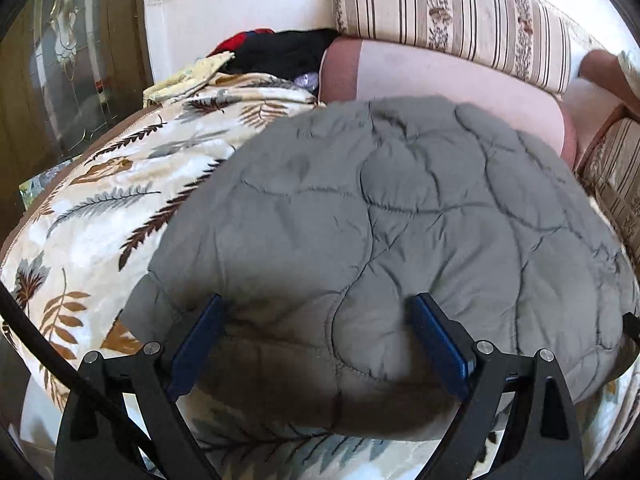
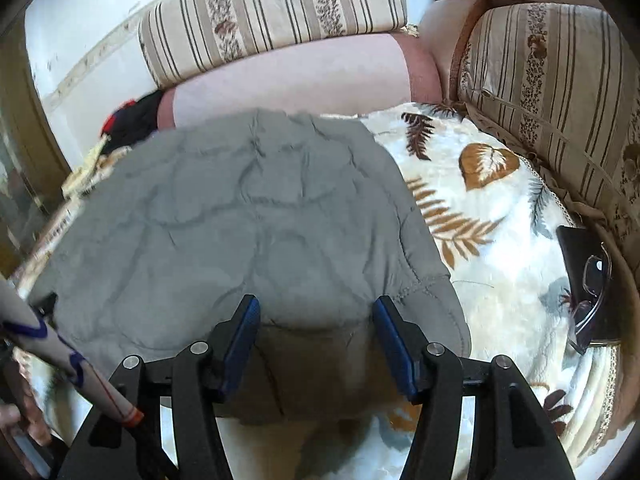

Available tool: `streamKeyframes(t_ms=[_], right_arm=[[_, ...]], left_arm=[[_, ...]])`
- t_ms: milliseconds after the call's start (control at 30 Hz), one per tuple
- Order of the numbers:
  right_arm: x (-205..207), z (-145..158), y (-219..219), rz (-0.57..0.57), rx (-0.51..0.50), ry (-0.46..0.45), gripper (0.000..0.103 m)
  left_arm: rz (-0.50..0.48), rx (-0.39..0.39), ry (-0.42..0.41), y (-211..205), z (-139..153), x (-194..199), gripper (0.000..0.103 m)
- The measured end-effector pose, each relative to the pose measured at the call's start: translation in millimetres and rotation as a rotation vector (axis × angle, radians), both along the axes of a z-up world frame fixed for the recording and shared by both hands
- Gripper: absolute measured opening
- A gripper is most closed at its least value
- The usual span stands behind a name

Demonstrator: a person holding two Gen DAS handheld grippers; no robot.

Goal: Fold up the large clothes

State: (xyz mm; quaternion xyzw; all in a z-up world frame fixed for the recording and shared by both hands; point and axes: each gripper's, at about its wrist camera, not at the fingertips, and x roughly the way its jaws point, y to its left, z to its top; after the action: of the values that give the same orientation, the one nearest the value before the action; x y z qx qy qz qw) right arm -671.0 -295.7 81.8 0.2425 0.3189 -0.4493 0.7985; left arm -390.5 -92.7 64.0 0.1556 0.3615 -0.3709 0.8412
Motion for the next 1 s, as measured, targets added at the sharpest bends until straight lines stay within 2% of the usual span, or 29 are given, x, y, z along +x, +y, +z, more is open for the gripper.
streamKeyframes(t_ms=[167,267,333,467,600,767,1000], right_arm=[[11,-24,-13,0.006,0.046,0.048,0.069],[12,-24,-12,0.013,0.020,0.059,0.069],[7,-22,-7,0.012,0.007,0.033,0.069],[-5,-1,13,0.015,-0.077,-0.014,0.069],[-19,7,29,-0.012,-0.158,-0.009,0.071],[-32,-5,15,-0.060,-0.062,-0.042,0.071],[-28,-25,-2,-0.049,0.031,-0.050,0.075]], left_arm=[[-0.001,0.024,-0.029,-7,-7,-4,0.094],[0.006,-0.011,-0.065,-3,-8,-9,0.094],[0.018,-0.022,-0.090,0,-7,-14,0.094],[0.013,-0.024,-0.104,9,-2,-22,0.094],[0.010,-0.020,-0.103,10,-3,-22,0.094],[0.015,-0.016,-0.114,8,-5,-23,0.094],[0.012,-0.013,-0.119,7,-5,-22,0.095]])
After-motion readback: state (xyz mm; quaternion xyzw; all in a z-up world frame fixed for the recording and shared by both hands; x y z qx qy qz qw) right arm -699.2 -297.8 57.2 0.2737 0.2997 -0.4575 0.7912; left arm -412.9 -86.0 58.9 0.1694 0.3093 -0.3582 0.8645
